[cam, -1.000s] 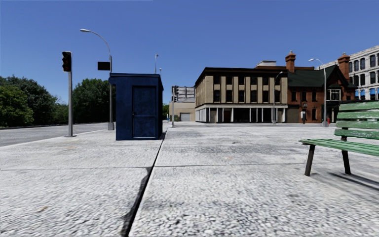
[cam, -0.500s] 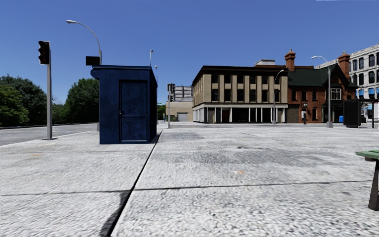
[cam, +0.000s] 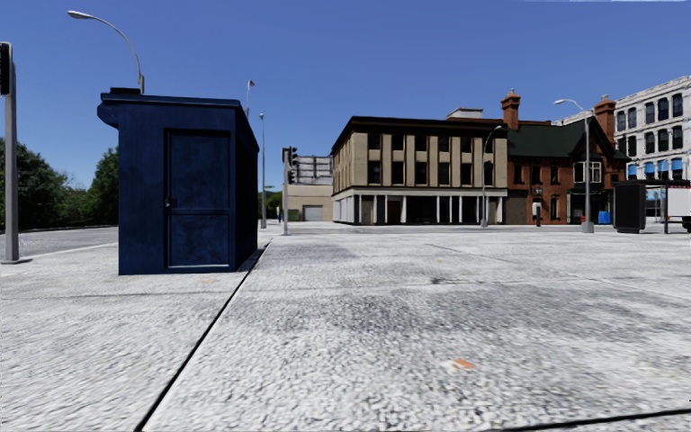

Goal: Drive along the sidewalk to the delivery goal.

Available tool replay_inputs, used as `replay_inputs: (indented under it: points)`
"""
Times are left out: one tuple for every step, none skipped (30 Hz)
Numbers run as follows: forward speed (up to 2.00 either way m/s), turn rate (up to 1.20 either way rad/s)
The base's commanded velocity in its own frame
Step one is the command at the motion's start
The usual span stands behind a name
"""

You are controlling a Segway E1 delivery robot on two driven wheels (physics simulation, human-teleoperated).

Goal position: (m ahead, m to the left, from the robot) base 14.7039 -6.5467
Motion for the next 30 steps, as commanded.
replay_inputs:
  points:
    - [2.00, -0.26]
    - [2.00, -0.27]
    - [2.00, -0.27]
    - [2.00, -0.31]
    - [2.00, -0.31]
    - [2.00, -0.36]
    - [2.00, -0.37]
    - [2.00, -0.38]
    - [2.00, -0.38]
    - [2.00, -0.38]
    - [2.00, -0.38]
    - [2.00, -0.38]
    - [2.00, -0.38]
    - [2.00, -0.38]
    - [2.00, -0.38]
    - [2.00, -0.38]
    - [2.00, -0.38]
    - [2.00, -0.38]
    - [2.00, -0.38]
    - [2.00, -0.38]
    - [2.00, -0.38]
    - [2.00, -0.38]
    - [2.00, -0.38]
    - [2.00, -0.38]
    - [2.00, -0.38]
    - [2.00, -0.38]
    - [2.00, -0.38]
    - [2.00, -0.38]
    - [2.00, -0.38]
    - [2.00, -0.38]
